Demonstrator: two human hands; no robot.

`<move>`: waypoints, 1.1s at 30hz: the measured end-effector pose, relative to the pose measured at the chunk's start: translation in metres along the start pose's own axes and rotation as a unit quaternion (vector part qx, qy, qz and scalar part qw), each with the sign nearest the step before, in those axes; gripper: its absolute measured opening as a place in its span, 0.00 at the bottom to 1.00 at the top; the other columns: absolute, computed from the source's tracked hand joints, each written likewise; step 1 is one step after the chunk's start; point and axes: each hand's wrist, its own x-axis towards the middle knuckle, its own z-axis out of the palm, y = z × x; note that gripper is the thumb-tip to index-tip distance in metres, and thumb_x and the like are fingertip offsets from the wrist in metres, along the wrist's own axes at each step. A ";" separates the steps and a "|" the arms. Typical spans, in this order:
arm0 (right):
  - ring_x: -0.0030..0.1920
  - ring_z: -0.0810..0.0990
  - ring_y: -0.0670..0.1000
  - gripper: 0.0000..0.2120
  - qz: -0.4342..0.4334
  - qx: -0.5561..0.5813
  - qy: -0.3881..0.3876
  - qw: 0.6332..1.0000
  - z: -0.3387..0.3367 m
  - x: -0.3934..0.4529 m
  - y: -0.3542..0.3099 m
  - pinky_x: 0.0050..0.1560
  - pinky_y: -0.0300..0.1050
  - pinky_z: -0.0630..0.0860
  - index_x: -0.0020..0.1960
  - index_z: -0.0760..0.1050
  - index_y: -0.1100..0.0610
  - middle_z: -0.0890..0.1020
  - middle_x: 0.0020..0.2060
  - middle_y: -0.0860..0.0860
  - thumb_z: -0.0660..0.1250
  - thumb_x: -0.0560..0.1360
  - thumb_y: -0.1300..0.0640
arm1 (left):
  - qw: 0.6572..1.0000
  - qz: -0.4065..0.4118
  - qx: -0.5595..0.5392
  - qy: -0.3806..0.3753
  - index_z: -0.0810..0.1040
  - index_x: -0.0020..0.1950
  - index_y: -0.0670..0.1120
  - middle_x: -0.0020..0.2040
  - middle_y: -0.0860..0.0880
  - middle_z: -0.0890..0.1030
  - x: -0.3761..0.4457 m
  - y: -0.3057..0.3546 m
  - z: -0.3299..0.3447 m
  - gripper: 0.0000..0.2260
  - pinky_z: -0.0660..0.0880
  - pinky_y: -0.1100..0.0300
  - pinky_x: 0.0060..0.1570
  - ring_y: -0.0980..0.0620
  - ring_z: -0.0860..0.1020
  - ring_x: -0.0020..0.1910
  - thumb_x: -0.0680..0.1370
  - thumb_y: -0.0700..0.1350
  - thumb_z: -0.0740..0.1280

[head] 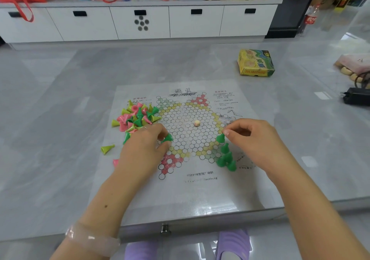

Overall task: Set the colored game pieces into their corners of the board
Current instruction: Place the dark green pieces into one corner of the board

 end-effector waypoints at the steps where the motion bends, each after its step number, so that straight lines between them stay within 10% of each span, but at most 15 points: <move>1: 0.40 0.78 0.42 0.04 0.004 -0.009 -0.005 1.000 0.000 0.000 0.000 0.39 0.31 0.72 0.42 0.81 0.53 0.82 0.38 0.45 0.67 0.73 0.57 | 1.000 0.006 -0.014 0.002 0.75 0.51 0.47 0.44 0.55 0.75 0.000 0.001 -0.001 0.06 0.64 0.69 0.36 0.57 0.70 0.42 0.75 0.45 0.66; 9: 0.45 0.79 0.50 0.04 0.035 -0.091 -0.060 0.993 0.004 0.000 0.003 0.29 0.32 0.69 0.40 0.80 0.50 0.80 0.46 0.50 0.67 0.73 0.54 | 0.999 0.033 -0.036 0.015 0.73 0.63 0.51 0.42 0.54 0.77 -0.002 0.006 -0.002 0.15 0.64 0.65 0.40 0.59 0.69 0.36 0.77 0.45 0.64; 33: 0.47 0.75 0.45 0.03 0.032 -0.125 -0.084 0.988 0.005 0.000 0.005 0.35 0.35 0.70 0.41 0.80 0.50 0.76 0.44 0.45 0.68 0.72 0.54 | 0.999 0.006 -0.045 0.029 0.77 0.53 0.48 0.42 0.53 0.77 -0.004 0.008 -0.006 0.08 0.68 0.61 0.42 0.52 0.76 0.43 0.78 0.46 0.61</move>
